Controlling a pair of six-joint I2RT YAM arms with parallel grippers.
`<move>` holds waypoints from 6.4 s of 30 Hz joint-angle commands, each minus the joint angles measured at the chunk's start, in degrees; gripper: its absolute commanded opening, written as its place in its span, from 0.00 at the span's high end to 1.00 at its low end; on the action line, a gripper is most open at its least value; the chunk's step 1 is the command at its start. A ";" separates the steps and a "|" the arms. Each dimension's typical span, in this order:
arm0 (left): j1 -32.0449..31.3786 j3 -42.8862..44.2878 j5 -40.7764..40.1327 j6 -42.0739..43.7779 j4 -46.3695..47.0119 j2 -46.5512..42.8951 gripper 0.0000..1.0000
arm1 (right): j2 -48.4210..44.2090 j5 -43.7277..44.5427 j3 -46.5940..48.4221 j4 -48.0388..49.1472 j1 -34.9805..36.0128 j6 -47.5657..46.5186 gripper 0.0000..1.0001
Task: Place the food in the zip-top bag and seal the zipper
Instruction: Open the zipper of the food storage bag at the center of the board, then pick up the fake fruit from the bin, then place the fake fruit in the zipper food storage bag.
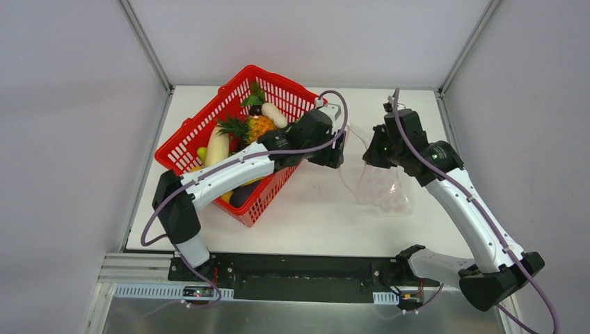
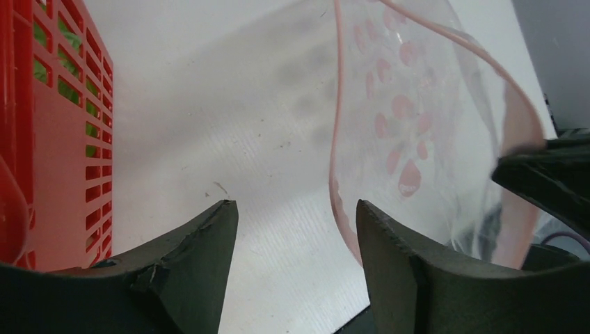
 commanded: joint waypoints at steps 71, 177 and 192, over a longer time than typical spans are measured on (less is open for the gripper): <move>35.43 -24.69 -15.16 -20.80 16.36 -17.32 0.62 | -2.25 -3.55 -2.33 4.14 -0.14 -1.68 1.00; -7.19 -30.92 -37.88 -14.00 53.98 -25.49 1.00 | -17.79 -10.67 -22.68 39.13 -0.23 30.50 1.00; -12.05 -28.07 -42.41 0.08 51.67 -23.10 1.00 | -14.80 -13.36 -20.59 40.12 -0.23 31.35 1.00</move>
